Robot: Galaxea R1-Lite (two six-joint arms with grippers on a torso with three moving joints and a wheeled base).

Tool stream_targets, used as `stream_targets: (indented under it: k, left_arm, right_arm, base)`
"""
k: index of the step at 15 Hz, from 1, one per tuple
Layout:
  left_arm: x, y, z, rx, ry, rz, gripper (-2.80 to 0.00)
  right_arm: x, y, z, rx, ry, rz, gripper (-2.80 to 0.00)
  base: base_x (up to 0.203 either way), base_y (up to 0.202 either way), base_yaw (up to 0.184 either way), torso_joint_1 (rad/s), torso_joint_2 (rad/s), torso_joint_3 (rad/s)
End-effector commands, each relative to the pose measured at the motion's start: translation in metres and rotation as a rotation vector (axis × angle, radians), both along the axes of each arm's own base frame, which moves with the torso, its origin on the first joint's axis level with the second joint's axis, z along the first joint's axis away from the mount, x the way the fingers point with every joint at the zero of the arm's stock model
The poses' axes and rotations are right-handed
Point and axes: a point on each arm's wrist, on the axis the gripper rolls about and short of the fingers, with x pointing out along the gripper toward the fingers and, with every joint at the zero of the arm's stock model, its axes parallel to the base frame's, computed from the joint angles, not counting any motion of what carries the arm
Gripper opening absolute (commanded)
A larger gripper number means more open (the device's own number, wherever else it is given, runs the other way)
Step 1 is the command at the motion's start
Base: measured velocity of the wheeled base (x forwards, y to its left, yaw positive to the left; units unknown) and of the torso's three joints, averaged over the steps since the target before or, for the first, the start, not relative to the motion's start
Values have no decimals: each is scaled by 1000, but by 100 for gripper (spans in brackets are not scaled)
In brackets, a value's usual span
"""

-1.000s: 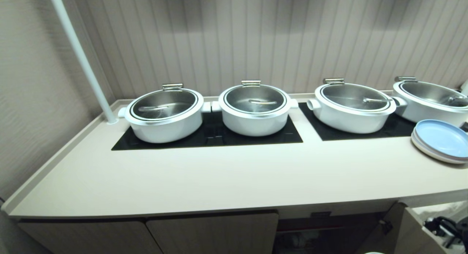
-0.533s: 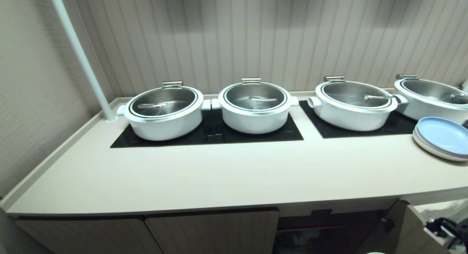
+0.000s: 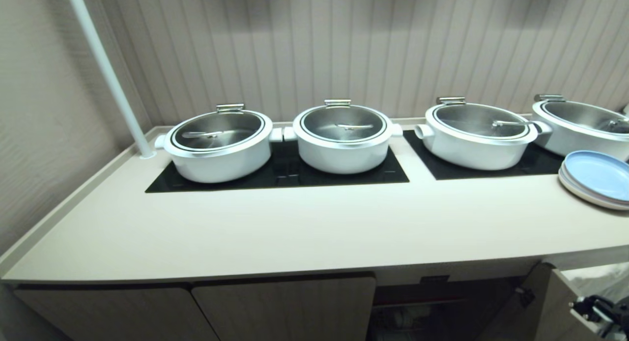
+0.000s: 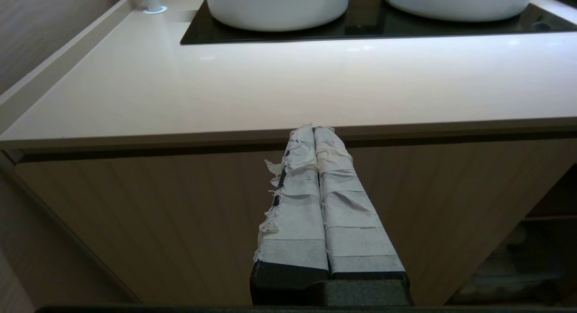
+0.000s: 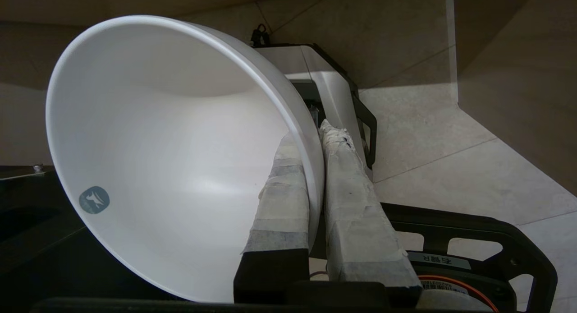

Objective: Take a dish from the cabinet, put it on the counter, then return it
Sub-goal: Put it back into the cabinet

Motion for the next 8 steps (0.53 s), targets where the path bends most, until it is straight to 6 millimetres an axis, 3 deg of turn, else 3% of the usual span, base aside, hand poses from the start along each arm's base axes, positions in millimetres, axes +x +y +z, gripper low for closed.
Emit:
stream_targets:
  k: [1,8]
  left_arm:
    - [0,0,0,0,0,0,-280]
    - [0,0,0,0,0,1,-280]
  right_arm:
    - [0,0,0,1,3,-1,-280]
    - [1,1,1,2,-3,-2,-280]
  base:
    - [0,0,0,-154,318,173]
    - [0,0,0,-143,310,163]
